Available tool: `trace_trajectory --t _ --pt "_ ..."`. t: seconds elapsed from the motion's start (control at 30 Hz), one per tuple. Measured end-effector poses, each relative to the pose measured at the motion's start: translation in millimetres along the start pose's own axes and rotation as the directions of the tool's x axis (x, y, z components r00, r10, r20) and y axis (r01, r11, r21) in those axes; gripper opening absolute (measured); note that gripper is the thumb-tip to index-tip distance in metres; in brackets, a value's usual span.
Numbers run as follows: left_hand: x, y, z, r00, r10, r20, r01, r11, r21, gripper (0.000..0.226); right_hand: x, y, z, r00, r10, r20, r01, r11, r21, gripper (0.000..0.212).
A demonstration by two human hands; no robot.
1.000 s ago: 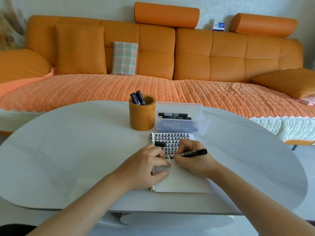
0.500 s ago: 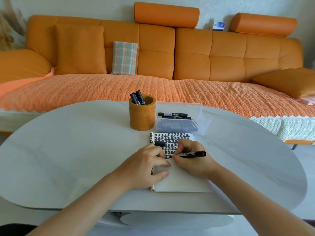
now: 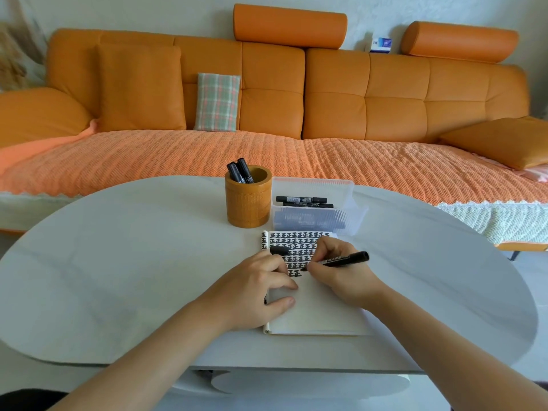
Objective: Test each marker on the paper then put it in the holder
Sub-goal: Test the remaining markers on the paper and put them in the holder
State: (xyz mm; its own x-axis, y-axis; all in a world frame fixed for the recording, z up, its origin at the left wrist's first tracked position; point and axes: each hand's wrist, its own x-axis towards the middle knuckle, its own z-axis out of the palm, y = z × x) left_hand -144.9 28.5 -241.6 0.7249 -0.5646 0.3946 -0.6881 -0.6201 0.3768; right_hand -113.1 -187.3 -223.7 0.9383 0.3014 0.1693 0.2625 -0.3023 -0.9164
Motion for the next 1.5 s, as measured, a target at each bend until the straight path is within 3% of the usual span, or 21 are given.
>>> trace_trajectory --t 0.17,0.27,0.37,0.47,0.57,0.77,0.87,0.97,1.3,1.5 --pt "5 -1 -5 1.000 -0.015 0.017 0.015 1.000 -0.019 0.031 6 -2 -3 0.998 0.002 -0.059 0.008 0.988 0.156 0.012" --pt "12 -5 -11 0.996 -0.048 -0.072 0.044 0.997 -0.057 0.032 11 -3 -9 0.994 -0.061 -0.090 0.072 0.989 0.132 0.020" --pt "22 -14 -18 0.977 -0.073 -0.199 0.073 0.997 -0.007 0.028 16 -6 -18 0.986 -0.151 -0.067 0.151 0.989 -0.009 0.031" --pt "31 -27 -20 0.964 -0.106 -0.244 0.128 0.989 0.076 0.024 23 -14 -24 0.999 -0.032 0.007 0.031 0.993 0.112 0.045" --pt "38 -32 -18 0.964 -0.165 -0.207 0.185 0.979 0.081 0.029 28 -20 -28 0.993 0.074 0.087 -0.090 0.977 0.195 0.043" --pt "47 -33 -15 0.983 -0.159 -0.094 0.171 0.976 0.135 0.031 34 -18 -32 0.994 -0.050 0.093 0.070 0.971 -0.230 0.024" --pt "48 -35 -16 0.985 -0.146 -0.095 0.157 0.979 0.132 0.024 35 -15 -33 0.997 -0.040 0.067 0.065 0.896 -0.438 0.026" --pt "47 -39 -20 0.975 -0.152 -0.161 0.171 0.979 0.110 0.021 34 -13 -35 0.999 -0.041 0.021 0.045 0.759 -0.649 0.023" --pt "46 -33 -24 0.970 -0.145 -0.195 0.161 0.985 0.066 0.019 27 -18 -32 0.992 -0.112 0.051 0.117 0.730 -0.673 0.021" --pt "47 -27 -25 0.980 -0.133 -0.147 0.138 0.990 0.024 0.018 25 -18 -26 0.990 -0.119 0.078 0.140 0.735 -0.663 0.021"
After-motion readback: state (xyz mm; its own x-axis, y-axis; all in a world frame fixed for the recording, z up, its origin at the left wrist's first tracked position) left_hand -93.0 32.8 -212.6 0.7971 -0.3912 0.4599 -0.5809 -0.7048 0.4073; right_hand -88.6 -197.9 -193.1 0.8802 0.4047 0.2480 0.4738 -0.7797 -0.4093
